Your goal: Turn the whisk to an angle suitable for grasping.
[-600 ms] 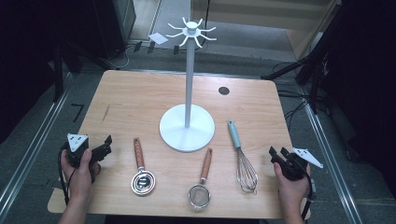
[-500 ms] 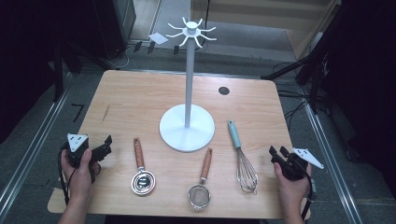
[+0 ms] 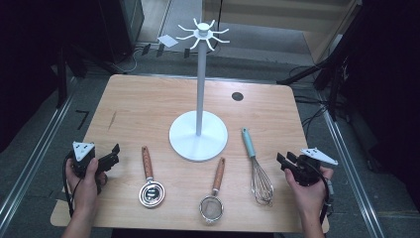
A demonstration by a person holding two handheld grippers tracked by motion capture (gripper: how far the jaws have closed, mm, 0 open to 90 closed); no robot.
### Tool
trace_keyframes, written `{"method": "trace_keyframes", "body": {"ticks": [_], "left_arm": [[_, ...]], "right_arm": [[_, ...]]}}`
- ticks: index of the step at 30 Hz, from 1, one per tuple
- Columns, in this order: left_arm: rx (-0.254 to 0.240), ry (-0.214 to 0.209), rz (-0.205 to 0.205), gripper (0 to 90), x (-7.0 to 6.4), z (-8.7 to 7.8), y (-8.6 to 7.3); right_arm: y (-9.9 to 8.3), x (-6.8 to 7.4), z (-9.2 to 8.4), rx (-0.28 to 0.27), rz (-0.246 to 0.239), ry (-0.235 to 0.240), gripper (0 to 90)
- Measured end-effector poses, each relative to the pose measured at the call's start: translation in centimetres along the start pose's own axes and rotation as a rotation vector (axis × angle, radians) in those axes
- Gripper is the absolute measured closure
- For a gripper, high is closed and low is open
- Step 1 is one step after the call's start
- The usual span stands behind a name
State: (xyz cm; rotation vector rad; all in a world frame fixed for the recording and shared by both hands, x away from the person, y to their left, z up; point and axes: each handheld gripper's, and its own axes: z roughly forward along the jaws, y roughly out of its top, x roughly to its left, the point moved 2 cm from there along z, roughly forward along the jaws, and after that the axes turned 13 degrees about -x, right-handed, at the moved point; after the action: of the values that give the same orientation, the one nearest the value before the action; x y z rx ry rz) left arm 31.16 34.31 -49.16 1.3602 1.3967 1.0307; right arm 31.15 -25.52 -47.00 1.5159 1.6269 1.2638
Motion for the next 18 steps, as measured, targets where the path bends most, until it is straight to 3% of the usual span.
{"method": "trace_keyframes", "body": {"ticks": [1, 6, 14, 18], "left_arm": [[0.001, 0.002, 0.005, 13.7, 0.0, 0.0, 0.0], [0.006, 0.000, 0.012, 13.7, -0.1, 0.0, 0.0], [0.005, 0.000, 0.010, 13.7, -0.2, 0.1, 0.0], [0.003, 0.002, 0.015, 13.7, -0.2, 0.1, 0.0]], "right_arm": [[0.5, 0.4, 0.3, 0.045, 0.008, 0.017, 56.7], [1.7, 1.6, 0.8, 0.114, 0.008, 0.051, 54.4], [2.9, 3.1, 2.0, 0.202, 0.007, 0.059, 51.2], [3.2, 4.1, 3.3, 0.279, -0.006, 0.073, 51.3]]}}
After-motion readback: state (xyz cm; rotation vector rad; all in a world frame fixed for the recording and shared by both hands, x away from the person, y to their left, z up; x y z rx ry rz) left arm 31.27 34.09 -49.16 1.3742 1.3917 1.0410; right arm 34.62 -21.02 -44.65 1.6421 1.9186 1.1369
